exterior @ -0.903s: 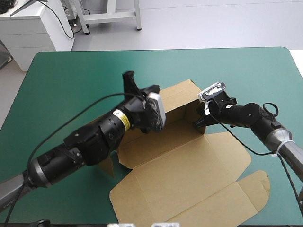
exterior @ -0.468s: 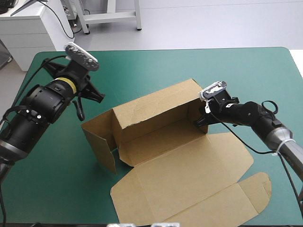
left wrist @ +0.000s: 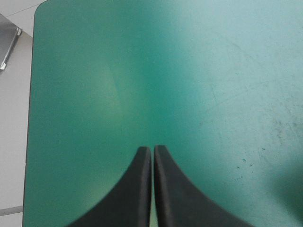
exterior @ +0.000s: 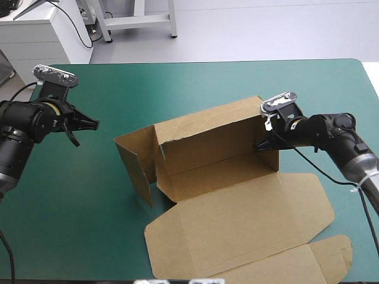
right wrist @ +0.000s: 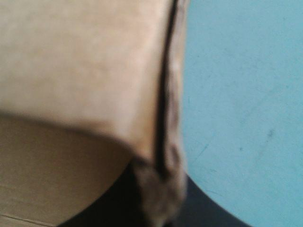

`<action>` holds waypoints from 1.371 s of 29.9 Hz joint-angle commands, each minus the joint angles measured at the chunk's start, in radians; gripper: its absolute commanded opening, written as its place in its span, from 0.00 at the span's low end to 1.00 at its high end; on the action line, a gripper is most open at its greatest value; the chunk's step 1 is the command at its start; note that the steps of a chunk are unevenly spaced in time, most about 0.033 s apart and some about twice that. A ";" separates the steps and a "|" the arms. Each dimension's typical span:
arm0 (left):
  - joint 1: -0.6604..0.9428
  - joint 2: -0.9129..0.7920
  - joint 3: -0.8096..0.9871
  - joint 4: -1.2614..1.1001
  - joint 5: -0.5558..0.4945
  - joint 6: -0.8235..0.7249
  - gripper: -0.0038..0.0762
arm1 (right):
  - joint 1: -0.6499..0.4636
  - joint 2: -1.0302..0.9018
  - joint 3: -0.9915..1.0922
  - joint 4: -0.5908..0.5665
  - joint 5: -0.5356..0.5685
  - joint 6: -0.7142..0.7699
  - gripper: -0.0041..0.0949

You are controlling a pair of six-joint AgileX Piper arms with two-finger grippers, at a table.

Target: Fold the box

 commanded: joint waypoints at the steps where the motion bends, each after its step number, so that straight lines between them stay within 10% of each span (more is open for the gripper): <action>1: -0.001 -0.031 -0.035 -0.002 -0.040 -0.009 0.04 | -0.001 -0.017 -0.096 -0.094 0.089 0.124 0.02; 19: -0.001 -0.031 -0.035 0.004 -0.018 -0.007 0.04 | -0.001 0.406 -0.433 -0.121 0.168 0.298 0.04; 30: -0.001 -0.031 -0.035 0.000 -0.012 -0.007 0.04 | -0.001 0.435 -0.646 -0.150 0.267 0.268 0.61; 41: -0.001 -0.031 -0.035 -0.009 -0.001 -0.007 0.04 | -0.001 0.442 -0.773 -0.188 0.482 0.212 0.63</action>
